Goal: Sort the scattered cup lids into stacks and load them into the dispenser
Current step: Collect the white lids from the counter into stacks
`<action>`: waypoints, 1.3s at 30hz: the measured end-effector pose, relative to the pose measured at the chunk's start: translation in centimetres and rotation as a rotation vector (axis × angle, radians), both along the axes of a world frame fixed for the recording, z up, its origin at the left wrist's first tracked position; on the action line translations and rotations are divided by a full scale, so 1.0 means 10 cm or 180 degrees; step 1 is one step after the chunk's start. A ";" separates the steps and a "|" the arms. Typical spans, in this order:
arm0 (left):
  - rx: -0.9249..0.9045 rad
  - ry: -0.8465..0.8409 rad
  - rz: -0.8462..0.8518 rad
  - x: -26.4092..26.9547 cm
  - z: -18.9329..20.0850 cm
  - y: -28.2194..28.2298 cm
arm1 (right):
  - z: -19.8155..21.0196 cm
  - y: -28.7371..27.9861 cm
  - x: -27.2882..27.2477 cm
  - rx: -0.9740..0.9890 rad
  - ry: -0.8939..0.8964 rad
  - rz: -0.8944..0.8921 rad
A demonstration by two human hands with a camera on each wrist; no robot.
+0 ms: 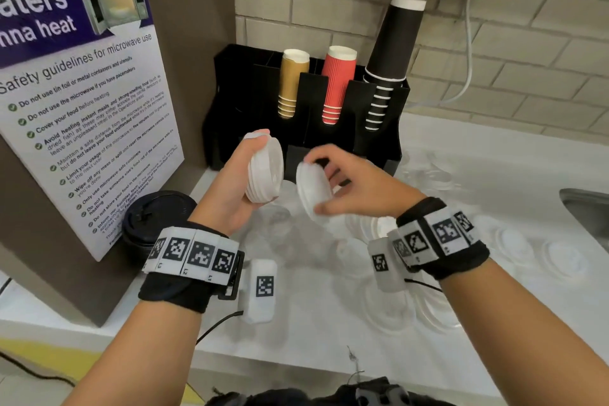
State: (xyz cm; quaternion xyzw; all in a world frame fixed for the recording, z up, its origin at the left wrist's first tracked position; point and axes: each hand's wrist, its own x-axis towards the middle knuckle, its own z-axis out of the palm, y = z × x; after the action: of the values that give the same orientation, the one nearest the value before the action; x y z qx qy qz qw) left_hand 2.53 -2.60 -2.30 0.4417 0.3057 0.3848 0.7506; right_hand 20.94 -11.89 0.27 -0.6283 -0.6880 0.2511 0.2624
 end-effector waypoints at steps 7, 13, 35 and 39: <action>0.0145 -0.0089 -0.0510 0.10 0.01 -0.11 | 0.03 0.05 -0.15 0.0602 0.1329 -0.0046; 0.0239 -0.0261 -0.0626 0.11 -0.03 -0.09 | -0.03 0.09 -0.21 0.0650 0.1156 0.0001; 0.0364 -0.0236 -0.0303 -0.04 0.01 -0.11 | -0.07 0.24 -0.39 0.0837 0.1128 0.0288; 0.0453 -0.0195 0.0228 -0.16 0.15 0.01 | -0.12 0.44 -0.31 0.0318 0.0893 -0.0023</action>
State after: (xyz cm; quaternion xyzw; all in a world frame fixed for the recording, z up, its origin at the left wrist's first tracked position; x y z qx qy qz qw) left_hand 0.94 -2.51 -0.77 0.4708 0.2701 0.4454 0.7121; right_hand 17.81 -7.48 -0.88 -0.5756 -0.6540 0.3009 0.3878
